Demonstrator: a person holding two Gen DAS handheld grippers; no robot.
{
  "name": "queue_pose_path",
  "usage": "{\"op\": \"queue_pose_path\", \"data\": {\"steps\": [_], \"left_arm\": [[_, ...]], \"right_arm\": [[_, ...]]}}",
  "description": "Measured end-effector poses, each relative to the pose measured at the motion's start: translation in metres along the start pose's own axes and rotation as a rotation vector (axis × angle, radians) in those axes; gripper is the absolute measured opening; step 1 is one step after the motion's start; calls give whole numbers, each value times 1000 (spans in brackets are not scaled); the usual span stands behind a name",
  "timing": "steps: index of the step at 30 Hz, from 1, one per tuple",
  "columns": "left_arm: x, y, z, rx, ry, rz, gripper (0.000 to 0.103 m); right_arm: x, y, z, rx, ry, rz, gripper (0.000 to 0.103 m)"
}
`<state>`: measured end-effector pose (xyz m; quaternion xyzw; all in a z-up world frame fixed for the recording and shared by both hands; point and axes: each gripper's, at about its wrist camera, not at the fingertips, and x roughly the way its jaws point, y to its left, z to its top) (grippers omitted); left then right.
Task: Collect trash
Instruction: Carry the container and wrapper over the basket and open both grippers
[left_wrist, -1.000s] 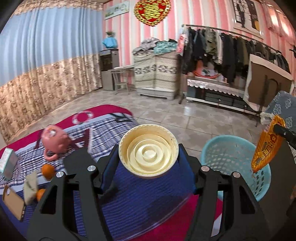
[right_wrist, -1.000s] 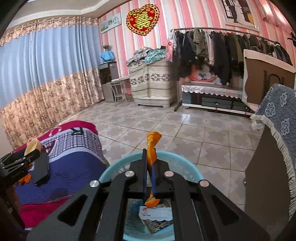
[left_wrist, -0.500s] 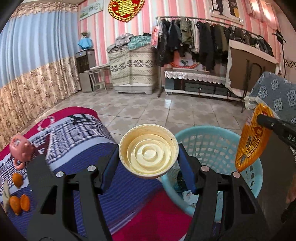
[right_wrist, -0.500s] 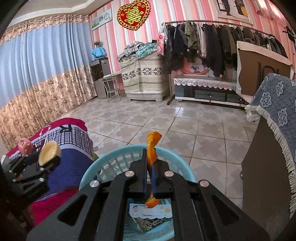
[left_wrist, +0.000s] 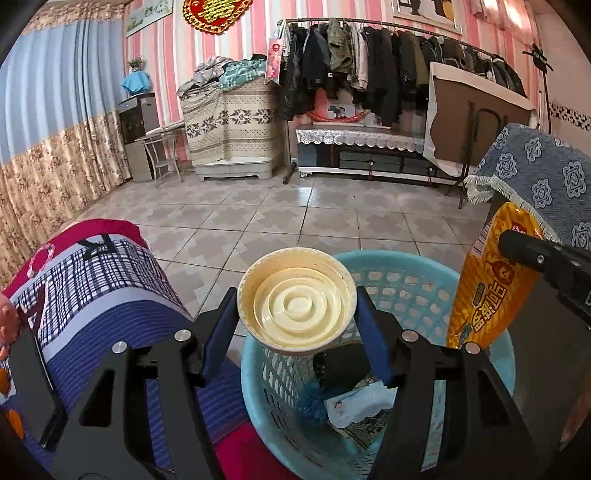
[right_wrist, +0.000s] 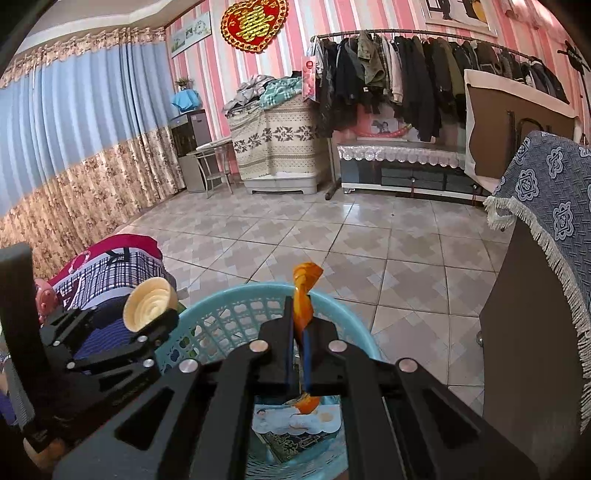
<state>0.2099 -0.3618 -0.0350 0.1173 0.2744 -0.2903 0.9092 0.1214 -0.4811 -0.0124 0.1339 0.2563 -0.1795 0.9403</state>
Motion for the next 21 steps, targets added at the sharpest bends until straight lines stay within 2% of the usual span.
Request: {"op": "queue_pose_path", "data": {"steps": [1, 3, 6, 15, 18, 21], "left_arm": [[1, -1, 1, 8, -1, 8, 63], [1, 3, 1, 5, -2, 27, 76], [-2, 15, 3, -31, -6, 45, 83], [-19, 61, 0, -101, -12, 145, 92], [-31, 74, -4, -136, -23, 158, 92], [-42, 80, -7, -128, -39, 181, 92]], "right_arm": [[0, 0, 0, 1, 0, 0, 4], [0, -1, 0, 2, 0, 0, 4], [1, 0, 1, 0, 2, 5, 4], [3, 9, 2, -21, 7, 15, 4], [4, 18, 2, -35, 0, 20, 4], [6, 26, 4, -55, -1, 9, 5]]}}
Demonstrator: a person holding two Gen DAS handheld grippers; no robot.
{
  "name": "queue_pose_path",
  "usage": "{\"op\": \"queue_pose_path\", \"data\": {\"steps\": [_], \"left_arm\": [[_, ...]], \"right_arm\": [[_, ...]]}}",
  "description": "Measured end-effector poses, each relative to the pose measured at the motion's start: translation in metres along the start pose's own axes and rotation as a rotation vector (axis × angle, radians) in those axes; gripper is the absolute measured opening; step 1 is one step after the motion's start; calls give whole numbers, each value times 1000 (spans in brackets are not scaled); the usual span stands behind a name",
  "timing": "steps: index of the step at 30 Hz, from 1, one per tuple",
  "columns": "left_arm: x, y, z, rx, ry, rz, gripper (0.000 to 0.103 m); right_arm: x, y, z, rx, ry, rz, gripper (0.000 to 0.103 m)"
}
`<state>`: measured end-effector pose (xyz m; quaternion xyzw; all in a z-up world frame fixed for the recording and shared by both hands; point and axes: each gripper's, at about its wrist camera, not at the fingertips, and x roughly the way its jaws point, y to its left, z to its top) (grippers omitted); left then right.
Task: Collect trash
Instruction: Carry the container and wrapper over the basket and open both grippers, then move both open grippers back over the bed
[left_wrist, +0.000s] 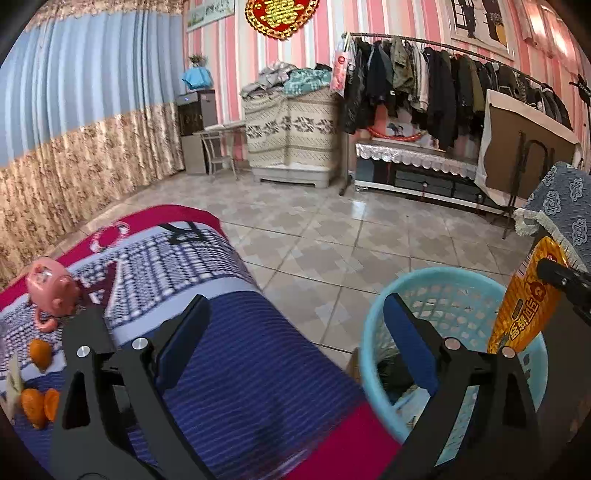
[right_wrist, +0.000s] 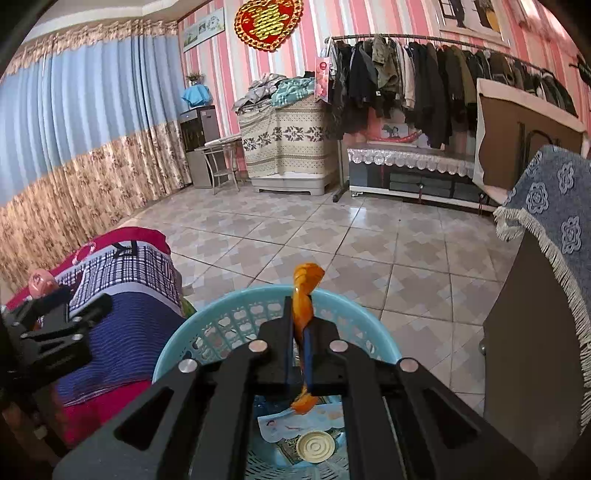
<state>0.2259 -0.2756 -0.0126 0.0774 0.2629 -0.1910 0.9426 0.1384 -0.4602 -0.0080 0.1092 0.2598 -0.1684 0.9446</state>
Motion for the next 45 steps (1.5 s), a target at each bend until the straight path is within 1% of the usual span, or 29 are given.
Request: {"op": "queue_pose_path", "data": {"steps": [1, 2, 3, 4, 5, 7, 11, 14, 16, 20, 23, 29, 35, 39, 42, 45], "left_arm": [[-4, 3, 0, 4, -7, 8, 92], [-8, 6, 0, 4, -12, 10, 93], [-12, 9, 0, 3, -17, 11, 94], [-14, 10, 0, 3, -20, 11, 94], [-17, 12, 0, 3, -22, 12, 94], [-23, 17, -1, 4, -25, 14, 94], [-33, 25, -3, 0, -33, 23, 95], [-39, 34, -3, -12, -36, 37, 95], [-43, 43, -3, -23, -38, 50, 95], [-50, 62, -5, -52, -38, 71, 95], [-57, 77, -8, -67, -39, 95, 97], [-67, 108, -16, -100, -29, 137, 97], [-83, 144, -26, -129, -23, 185, 97], [-96, 170, -34, -156, -19, 225, 97], [-103, 192, -42, -184, -5, 254, 97], [-111, 212, -52, -194, 0, 298, 97]], "right_arm": [[1, 2, 0, 0, 1, 4, 6], [1, 4, 0, 0, 3, 6, 15], [2, 5, 0, -1, 6, 7, 27], [2, 7, 0, 0, 5, 5, 53], [1, 8, 0, -1, -3, 4, 63], [1, 9, 2, -8, -6, 0, 64], [0, 15, 2, -15, -14, 0, 84], [-1, 17, 2, -35, -28, -27, 92], [-2, 20, 2, -39, -31, -32, 95], [-4, 27, 5, -38, -40, -22, 96], [-6, 38, 6, -64, -51, -18, 97], [-8, 60, 5, -101, -62, -8, 98], [-9, 93, 1, -126, -67, 42, 98], [-8, 122, -4, -149, -59, 98, 98], [-8, 146, -8, -187, -56, 132, 98], [-9, 171, -14, -231, -53, 156, 98]]}}
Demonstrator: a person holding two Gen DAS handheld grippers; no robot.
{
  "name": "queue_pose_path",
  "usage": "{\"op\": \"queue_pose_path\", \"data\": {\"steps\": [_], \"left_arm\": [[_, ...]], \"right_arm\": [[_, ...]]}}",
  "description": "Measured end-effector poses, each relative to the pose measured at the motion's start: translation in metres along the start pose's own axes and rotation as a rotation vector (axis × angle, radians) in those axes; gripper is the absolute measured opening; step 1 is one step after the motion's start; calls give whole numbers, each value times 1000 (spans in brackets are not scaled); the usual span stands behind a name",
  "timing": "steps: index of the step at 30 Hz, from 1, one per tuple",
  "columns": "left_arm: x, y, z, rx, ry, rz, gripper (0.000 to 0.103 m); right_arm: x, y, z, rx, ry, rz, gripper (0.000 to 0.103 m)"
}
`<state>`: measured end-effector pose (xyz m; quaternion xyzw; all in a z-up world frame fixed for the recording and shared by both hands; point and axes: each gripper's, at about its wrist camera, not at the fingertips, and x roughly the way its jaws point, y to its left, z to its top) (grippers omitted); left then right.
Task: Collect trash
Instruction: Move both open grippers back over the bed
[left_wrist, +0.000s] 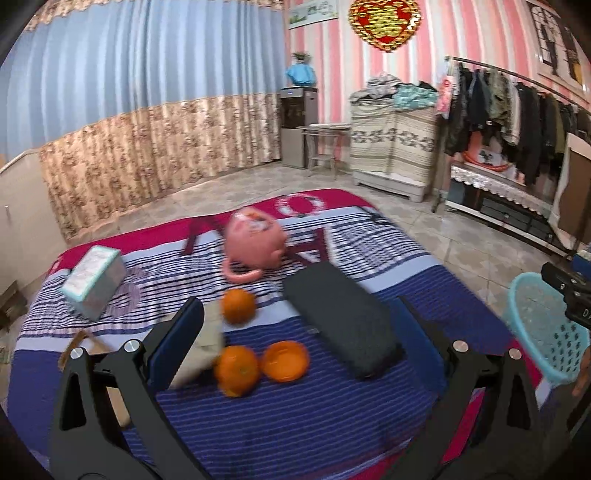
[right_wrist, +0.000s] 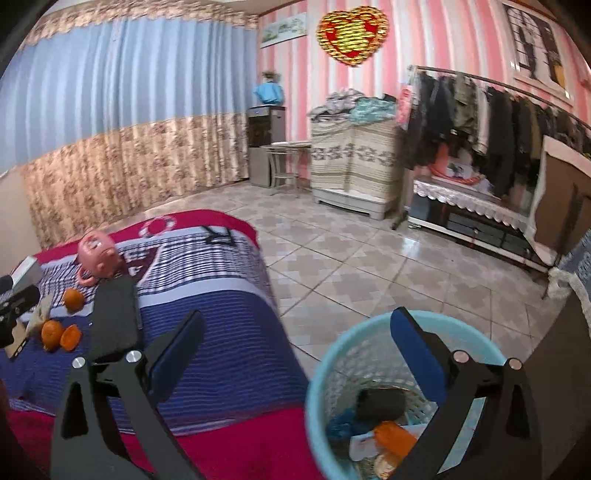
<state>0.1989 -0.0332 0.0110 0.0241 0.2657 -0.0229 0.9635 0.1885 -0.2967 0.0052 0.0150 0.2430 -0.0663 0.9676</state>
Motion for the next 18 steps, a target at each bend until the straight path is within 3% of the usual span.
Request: {"op": "queue_pose_path", "data": {"steps": [10, 18], "left_arm": [[-1, 77, -24, -80, 59, 96, 97], [-5, 119, -42, -134, 87, 150, 97]], "right_arm": [[6, 51, -6, -103, 15, 71, 98], [8, 73, -14, -65, 37, 138, 98]]}}
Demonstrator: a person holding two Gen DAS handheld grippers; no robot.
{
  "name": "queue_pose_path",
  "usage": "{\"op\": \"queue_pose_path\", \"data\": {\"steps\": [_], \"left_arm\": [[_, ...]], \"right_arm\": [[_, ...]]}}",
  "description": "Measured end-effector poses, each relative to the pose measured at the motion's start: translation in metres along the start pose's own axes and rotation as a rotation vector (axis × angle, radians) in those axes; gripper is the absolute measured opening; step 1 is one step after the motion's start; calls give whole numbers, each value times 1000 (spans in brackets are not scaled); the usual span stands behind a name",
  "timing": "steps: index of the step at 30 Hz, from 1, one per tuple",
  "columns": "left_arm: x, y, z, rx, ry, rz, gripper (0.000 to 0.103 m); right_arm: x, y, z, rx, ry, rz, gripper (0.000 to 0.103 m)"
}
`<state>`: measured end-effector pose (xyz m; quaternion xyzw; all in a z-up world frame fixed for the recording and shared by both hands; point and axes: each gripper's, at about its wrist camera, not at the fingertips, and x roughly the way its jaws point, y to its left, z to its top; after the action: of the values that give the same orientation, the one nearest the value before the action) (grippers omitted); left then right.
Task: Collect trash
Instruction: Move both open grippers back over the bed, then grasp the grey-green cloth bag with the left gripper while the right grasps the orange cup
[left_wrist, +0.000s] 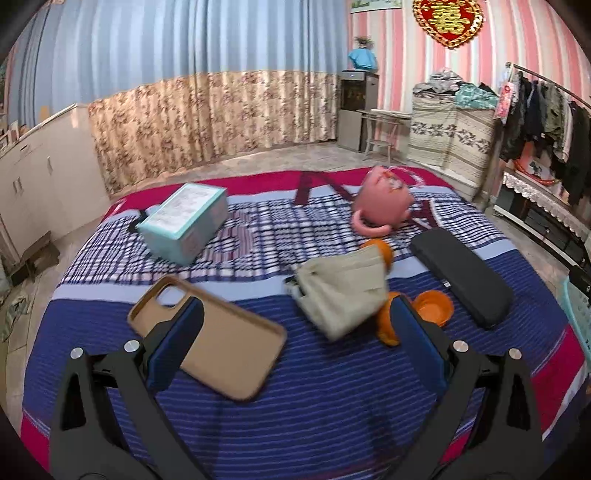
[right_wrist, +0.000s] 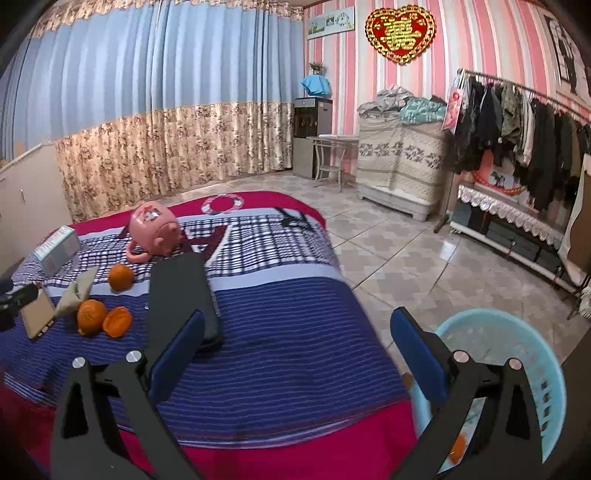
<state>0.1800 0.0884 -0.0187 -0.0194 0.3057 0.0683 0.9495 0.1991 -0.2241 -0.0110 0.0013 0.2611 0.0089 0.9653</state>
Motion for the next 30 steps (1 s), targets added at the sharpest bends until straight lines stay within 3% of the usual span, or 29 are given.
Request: {"op": "queue_pose_path", "data": {"steps": [8, 14, 26, 28, 30], "left_arm": [[7, 31, -14, -33, 47, 33, 97], [24, 35, -21, -62, 91, 8, 97], [55, -24, 10, 24, 114, -110, 96], [64, -33, 11, 45, 134, -124, 89], [74, -36, 8, 54, 173, -159, 73]], "right_arm": [[12, 28, -5, -41, 26, 26, 98], [21, 48, -8, -73, 47, 49, 98], [32, 62, -10, -91, 69, 43, 98], [33, 64, -10, -96, 71, 40, 98], [34, 66, -10, -95, 72, 43, 98]]}}
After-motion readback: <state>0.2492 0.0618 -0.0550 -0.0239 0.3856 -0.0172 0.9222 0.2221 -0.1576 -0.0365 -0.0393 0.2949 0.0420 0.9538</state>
